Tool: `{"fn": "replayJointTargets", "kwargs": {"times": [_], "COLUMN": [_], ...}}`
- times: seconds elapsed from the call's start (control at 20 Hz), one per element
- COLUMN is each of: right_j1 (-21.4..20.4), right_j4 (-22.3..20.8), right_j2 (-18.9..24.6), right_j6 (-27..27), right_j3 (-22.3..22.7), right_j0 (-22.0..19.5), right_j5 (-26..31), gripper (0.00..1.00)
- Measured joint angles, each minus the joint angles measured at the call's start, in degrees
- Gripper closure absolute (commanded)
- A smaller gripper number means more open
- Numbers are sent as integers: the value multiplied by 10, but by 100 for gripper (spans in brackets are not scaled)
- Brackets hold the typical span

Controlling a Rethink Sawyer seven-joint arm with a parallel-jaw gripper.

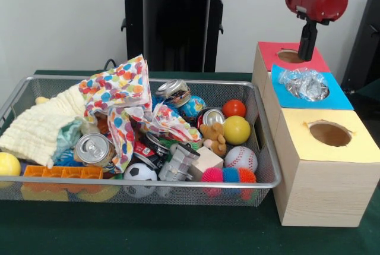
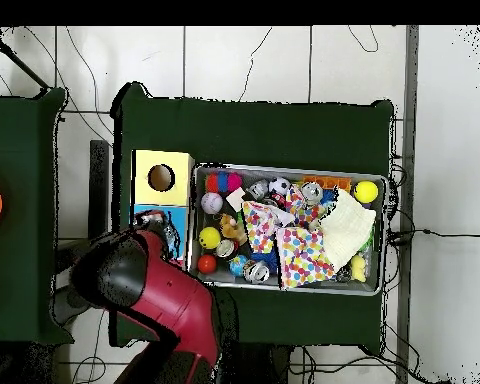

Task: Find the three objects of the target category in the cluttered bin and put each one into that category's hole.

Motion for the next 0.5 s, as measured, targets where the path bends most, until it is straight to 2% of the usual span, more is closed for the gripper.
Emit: {"fn": "replayJointTargets", "kwargs": {"times": [0.5], "right_j1": [0], "right_j4": [0], "right_j2": [21], "right_j6": [0], "right_j3": [16], "right_j0": [-7], "right_j5": [-1], "gripper": [100]}}
